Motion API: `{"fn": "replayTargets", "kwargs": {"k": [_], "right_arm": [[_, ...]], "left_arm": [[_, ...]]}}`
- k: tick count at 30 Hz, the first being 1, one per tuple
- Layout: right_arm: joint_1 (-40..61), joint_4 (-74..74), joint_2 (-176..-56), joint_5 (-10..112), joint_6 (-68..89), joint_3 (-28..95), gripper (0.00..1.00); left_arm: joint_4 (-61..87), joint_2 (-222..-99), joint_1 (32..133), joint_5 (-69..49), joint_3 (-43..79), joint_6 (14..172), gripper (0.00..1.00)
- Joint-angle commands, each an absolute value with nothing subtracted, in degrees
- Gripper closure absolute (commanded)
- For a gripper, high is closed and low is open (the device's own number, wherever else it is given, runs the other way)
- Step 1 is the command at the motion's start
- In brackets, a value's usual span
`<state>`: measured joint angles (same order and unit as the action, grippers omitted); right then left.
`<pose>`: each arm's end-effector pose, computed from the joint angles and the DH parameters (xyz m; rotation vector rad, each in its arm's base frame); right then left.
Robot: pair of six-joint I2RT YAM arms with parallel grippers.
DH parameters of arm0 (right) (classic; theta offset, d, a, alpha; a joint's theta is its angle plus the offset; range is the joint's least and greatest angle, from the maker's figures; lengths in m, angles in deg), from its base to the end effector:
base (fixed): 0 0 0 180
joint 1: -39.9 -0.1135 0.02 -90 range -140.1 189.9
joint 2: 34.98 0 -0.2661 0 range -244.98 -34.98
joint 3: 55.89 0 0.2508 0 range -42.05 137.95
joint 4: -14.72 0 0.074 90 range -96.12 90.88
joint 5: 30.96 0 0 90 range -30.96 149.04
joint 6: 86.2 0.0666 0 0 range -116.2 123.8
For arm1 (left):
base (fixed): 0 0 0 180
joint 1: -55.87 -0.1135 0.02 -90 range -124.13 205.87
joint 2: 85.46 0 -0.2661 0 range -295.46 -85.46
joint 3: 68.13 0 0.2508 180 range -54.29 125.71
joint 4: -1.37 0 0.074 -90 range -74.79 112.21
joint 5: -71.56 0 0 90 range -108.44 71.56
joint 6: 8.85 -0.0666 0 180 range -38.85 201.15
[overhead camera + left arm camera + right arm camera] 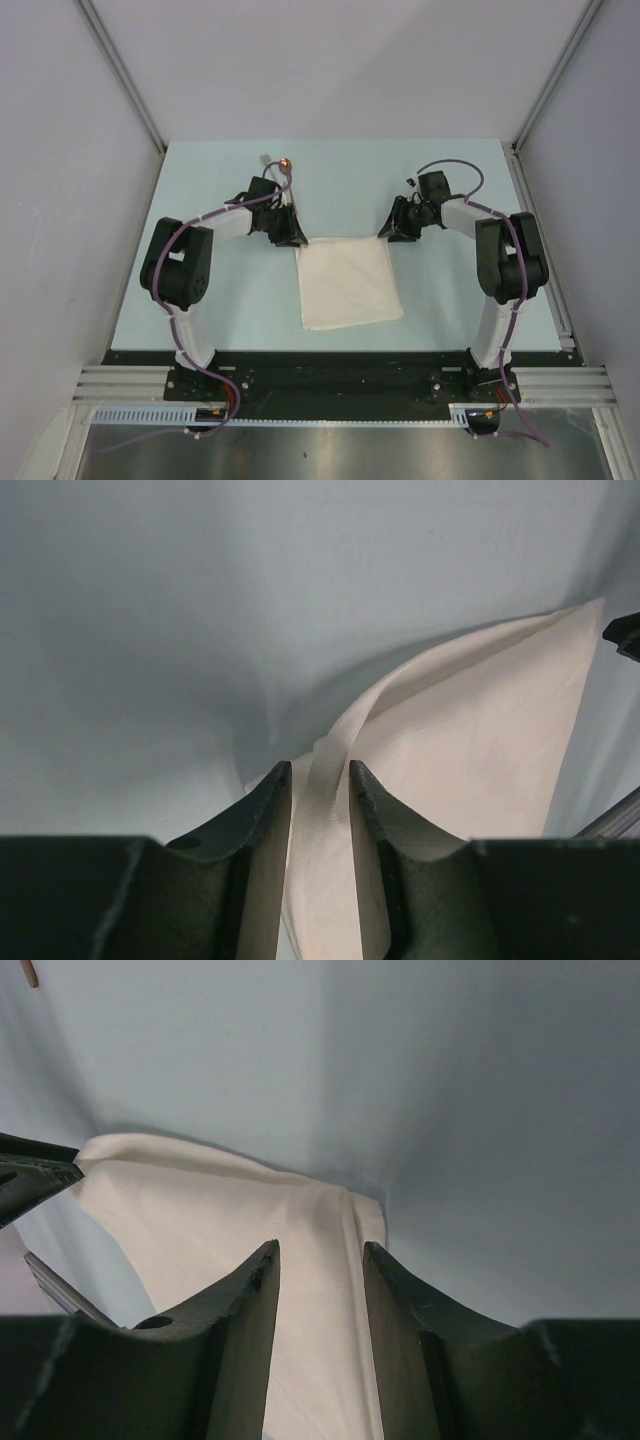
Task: Fold the napkin into a case and place the utensils inside
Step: Turn over the upper triangle folded napkin at the center of the board.
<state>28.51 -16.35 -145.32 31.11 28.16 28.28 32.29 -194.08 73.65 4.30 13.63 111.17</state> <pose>0.3952 0.1114 0.1407 0.1055 2.6224 0.8557 0.3739 -0.1469 0.1378 -0.1306 2.6746 -0.8043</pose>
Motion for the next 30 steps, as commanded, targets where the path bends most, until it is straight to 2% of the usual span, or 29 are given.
{"fn": "replayTargets", "kwargs": {"k": [1, 11, 15, 18, 19, 22, 24, 25, 28, 30], "right_arm": [[28.7, -15.0, -146.6, 30.0, 26.7, 30.1, 0.57], [28.5, -13.4, -148.5, 28.8, 26.5, 30.6, 0.6], [28.4, -12.8, -149.9, 29.2, 26.8, 31.3, 0.65], [28.5, -12.8, -150.7, 30.7, 27.2, 31.7, 0.76], [28.6, -12.7, -150.7, 31.0, 27.2, 31.7, 0.84], [28.8, -12.4, -151.0, 32.1, 27.3, 31.7, 1.0], [29.1, -12.7, -151.1, 33.5, 27.0, 31.7, 1.0], [29.2, -12.7, -151.1, 34.1, 26.8, 31.7, 1.0], [29.4, -12.7, -151.1, 33.7, 26.3, 31.9, 1.0], [29.4, -12.8, -151.2, 34.1, 26.1, 31.8, 1.0]], "left_arm": [[32.1, -194.0, 74.1, 1.8, 13.9, 110.8, 0.67], [33.1, -194.2, 74.4, 0.5, 14.5, 110.1, 0.68], [33.0, -194.0, 74.4, 0.3, 14.6, 110.2, 0.68], [32.9, -194.0, 74.4, 0.2, 14.8, 110.3, 0.69], [32.7, -193.9, 74.3, 0.0, 14.7, 110.4, 0.7], [33.0, -193.7, 74.3, -1.0, 14.8, 110.6, 0.75], [33.3, -193.3, 74.3, -2.7, 14.7, 110.6, 0.8], [33.4, -193.3, 74.2, -3.4, 14.4, 110.6, 0.86], [33.7, -193.3, 74.1, -5.0, 14.4, 110.8, 0.96], [34.2, -193.3, 73.7, -6.7, 14.5, 110.8, 0.98]]}}
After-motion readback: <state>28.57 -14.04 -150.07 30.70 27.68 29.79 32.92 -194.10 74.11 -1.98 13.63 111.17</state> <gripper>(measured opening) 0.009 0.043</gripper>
